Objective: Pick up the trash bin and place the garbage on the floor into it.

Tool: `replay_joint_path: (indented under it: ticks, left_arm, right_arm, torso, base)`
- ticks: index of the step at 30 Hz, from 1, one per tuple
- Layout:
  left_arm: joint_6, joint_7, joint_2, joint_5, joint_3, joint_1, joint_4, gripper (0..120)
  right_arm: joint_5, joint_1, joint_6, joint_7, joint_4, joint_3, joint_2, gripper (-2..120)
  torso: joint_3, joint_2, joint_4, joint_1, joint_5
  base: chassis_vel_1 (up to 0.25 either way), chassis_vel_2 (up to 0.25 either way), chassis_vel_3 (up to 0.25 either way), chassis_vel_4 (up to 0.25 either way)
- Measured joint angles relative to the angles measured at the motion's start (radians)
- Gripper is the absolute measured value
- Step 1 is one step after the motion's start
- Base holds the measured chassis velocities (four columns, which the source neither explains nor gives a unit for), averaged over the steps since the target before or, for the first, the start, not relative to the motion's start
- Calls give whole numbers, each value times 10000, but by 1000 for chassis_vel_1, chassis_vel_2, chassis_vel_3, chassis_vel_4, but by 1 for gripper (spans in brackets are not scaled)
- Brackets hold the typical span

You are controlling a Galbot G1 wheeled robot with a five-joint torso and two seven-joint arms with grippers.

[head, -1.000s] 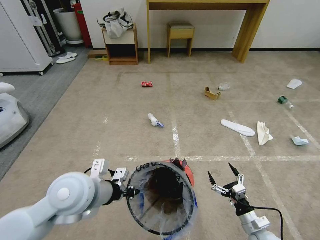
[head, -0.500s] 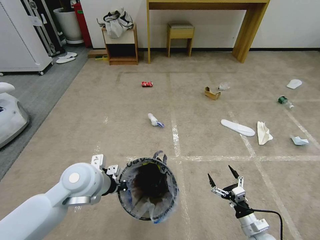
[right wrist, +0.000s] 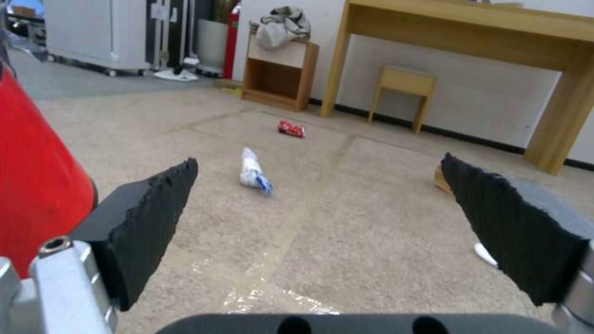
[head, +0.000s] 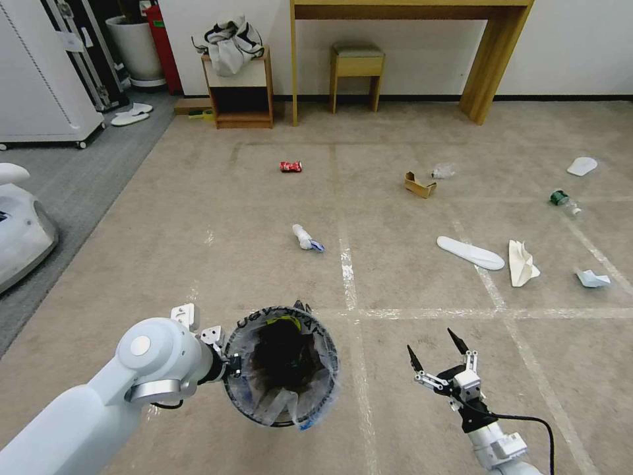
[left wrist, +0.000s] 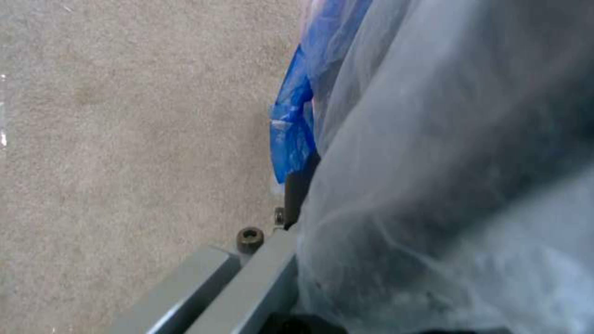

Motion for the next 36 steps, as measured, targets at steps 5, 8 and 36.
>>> replay_joint_path:
  ticks: [5, 8, 36]
  left_arm:
    - [1, 23, 2, 71, -87, 68, -85, 0]
    - [0, 78, -20, 189, -179, 165, -127, 0]
    - [5, 640, -223, 1161, -716, 889, -416, 0]
  right_arm:
    - [20, 9, -39, 6, 6, -6, -42, 100]
    - [57, 105, -92, 34, -1, -40, -69, 100]
    - [261, 512, -236, -148, -133, 144, -341, 100]
  torso:
    - [0, 1, -1, 0, 0]
    - [0, 0, -1, 0, 0]
    - [0, 0, -1, 0, 0]
  base:
    - [0, 0, 0, 0]
    - [0, 0, 0, 0]
    - [0, 0, 0, 0]
